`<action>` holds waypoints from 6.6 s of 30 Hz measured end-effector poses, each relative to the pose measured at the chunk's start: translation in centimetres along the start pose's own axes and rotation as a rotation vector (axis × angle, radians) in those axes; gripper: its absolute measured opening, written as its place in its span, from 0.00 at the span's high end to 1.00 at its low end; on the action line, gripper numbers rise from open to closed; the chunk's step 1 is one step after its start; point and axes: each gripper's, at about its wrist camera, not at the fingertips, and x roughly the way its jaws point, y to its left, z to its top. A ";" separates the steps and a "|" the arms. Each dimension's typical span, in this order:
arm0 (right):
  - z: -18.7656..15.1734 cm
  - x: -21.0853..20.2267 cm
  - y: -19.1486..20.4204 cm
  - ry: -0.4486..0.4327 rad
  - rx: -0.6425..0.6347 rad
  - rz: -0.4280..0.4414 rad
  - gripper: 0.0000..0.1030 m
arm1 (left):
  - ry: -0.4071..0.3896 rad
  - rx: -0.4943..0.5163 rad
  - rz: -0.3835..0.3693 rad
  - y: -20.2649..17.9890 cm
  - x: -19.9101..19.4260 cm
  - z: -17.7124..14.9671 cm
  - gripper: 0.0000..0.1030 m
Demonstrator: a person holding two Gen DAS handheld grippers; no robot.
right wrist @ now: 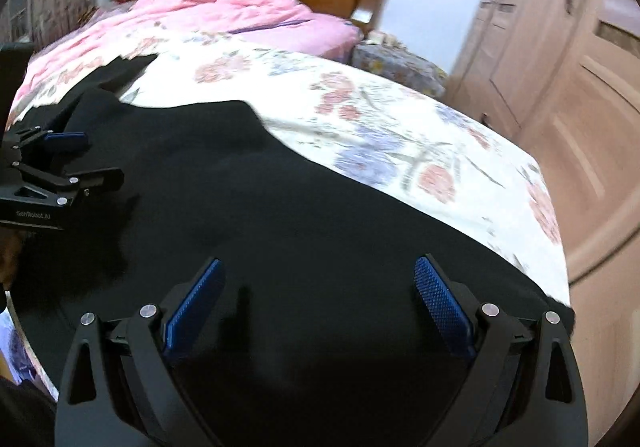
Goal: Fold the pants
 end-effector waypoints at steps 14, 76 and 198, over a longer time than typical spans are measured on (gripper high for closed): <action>-0.2 3.8 -0.3 0.071 0.057 0.026 0.11 | 0.025 0.001 0.001 0.9 1.0 -1.2 0.02; 4.7 6.7 8.9 0.068 -0.055 0.267 0.06 | -0.064 -0.488 0.288 28.8 -14.8 -5.2 0.93; 24.0 14.1 47.1 0.119 -0.541 0.912 0.71 | -0.122 -0.731 0.267 39.0 -10.1 -13.3 0.53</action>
